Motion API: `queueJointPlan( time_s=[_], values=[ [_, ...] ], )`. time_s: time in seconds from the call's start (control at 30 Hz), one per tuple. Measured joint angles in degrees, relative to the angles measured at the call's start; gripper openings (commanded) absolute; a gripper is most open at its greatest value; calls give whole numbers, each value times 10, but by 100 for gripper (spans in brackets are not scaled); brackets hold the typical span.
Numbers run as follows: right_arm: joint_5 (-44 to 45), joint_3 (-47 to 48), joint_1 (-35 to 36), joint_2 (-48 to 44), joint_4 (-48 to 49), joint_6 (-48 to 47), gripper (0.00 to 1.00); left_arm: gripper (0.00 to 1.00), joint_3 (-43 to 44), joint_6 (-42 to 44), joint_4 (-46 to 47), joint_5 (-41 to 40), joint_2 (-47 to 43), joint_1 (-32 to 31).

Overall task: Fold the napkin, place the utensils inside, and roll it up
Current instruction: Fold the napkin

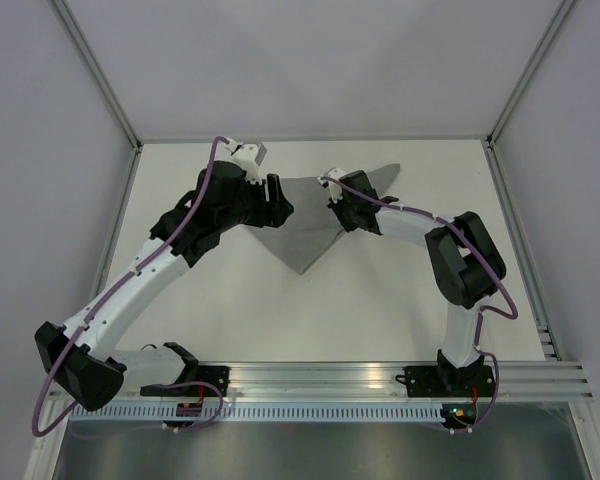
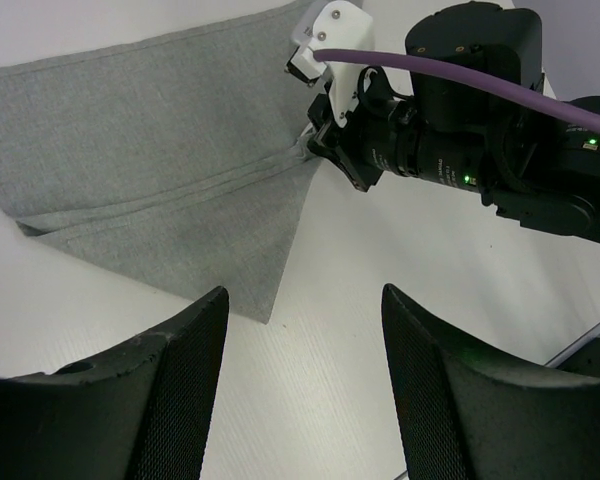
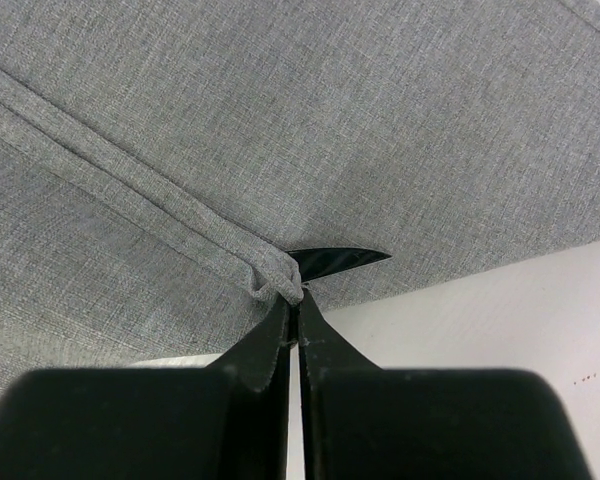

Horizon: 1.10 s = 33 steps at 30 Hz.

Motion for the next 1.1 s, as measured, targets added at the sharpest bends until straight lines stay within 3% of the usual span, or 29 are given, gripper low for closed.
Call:
queueJointPlan(
  time_s=[0.1, 0.13, 0.27, 0.83, 1.1],
  values=[
    [-2, 0, -3, 0, 0, 7, 27, 68, -8, 0, 4, 8, 4, 0],
    [-3, 0, -4, 0, 0, 8, 39, 68, -10, 0, 5, 9, 5, 0],
    [-10, 1, -11, 0, -5, 16, 57, 69, -25, 0, 18, 14, 10, 2],
    [-80, 90, -57, -17, -85, 31, 61, 64, -87, -15, 97, 47, 109, 6],
    [-149, 223, -134, 25, -135, 59, 61, 56, -94, -37, 156, 86, 199, 6]
  ],
)
